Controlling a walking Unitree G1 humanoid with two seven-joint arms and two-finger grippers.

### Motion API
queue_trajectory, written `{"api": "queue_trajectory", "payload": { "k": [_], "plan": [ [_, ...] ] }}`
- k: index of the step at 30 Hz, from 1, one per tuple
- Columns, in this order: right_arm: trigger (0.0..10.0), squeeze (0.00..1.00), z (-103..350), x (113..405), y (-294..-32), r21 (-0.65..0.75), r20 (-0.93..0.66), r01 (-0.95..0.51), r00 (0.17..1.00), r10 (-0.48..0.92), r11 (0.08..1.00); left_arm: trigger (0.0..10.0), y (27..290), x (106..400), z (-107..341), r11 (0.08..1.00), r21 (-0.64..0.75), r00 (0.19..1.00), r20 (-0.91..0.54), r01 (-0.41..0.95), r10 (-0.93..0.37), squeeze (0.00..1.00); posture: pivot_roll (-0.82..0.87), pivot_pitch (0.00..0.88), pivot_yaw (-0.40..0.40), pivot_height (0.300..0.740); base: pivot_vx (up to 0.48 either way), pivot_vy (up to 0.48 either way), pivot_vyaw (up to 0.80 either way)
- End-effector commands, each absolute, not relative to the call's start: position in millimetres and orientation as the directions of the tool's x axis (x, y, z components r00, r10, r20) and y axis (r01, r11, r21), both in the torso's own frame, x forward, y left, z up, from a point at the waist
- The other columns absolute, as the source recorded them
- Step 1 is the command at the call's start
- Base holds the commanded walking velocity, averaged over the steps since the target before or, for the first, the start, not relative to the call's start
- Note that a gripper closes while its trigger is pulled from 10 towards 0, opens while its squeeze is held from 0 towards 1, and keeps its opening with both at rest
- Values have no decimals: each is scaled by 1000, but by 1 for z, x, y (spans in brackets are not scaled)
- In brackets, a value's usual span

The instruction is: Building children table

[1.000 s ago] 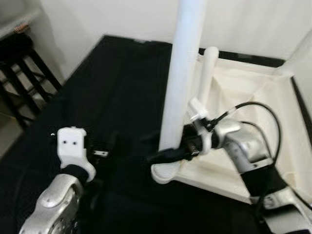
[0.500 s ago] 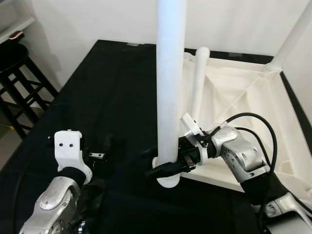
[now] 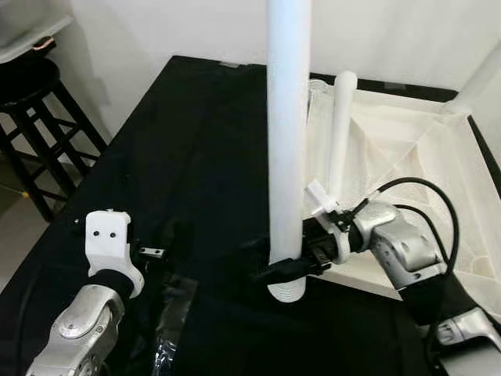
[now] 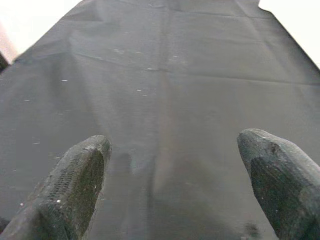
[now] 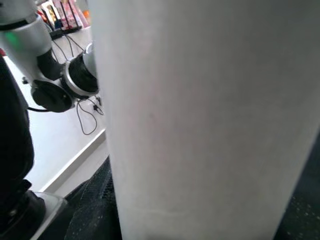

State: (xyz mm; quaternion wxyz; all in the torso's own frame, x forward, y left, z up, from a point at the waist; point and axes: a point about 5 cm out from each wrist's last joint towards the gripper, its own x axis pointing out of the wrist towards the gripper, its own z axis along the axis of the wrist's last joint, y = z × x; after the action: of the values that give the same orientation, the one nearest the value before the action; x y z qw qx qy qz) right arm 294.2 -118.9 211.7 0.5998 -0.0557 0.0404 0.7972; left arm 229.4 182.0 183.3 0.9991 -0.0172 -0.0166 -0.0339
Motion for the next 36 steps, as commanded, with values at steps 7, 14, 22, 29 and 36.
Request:
{"api": "queue_trajectory", "payload": {
  "k": [7,14,22,29,36],
  "plan": [
    [10000,0,208,301,-124,-35,-129,-976,-207,970,-213,10000,182,226,183,997,-8,996,25,82,-82,0,73,277,-29,740,0,0,0],
    [10000,0,201,310,-127,-31,-134,-988,-147,980,-152,10000,182,223,184,996,-15,995,26,92,-91,0,78,284,-28,740,0,0,0],
    [10000,0,198,318,-126,-34,-78,-996,-78,994,-80,10000,181,219,184,993,-8,993,21,119,-119,0,87,298,-16,740,0,0,0],
    [10000,0,193,319,-114,-113,-56,-992,-47,997,-53,10000,183,216,185,992,7,992,11,129,-129,0,105,309,-6,740,0,0,0],
    [10000,0,187,321,-113,-252,-138,-966,-15,990,-50,10000,189,216,193,994,20,994,13,105,-106,0,119,323,0,740,0,0,0]
  ]
}}
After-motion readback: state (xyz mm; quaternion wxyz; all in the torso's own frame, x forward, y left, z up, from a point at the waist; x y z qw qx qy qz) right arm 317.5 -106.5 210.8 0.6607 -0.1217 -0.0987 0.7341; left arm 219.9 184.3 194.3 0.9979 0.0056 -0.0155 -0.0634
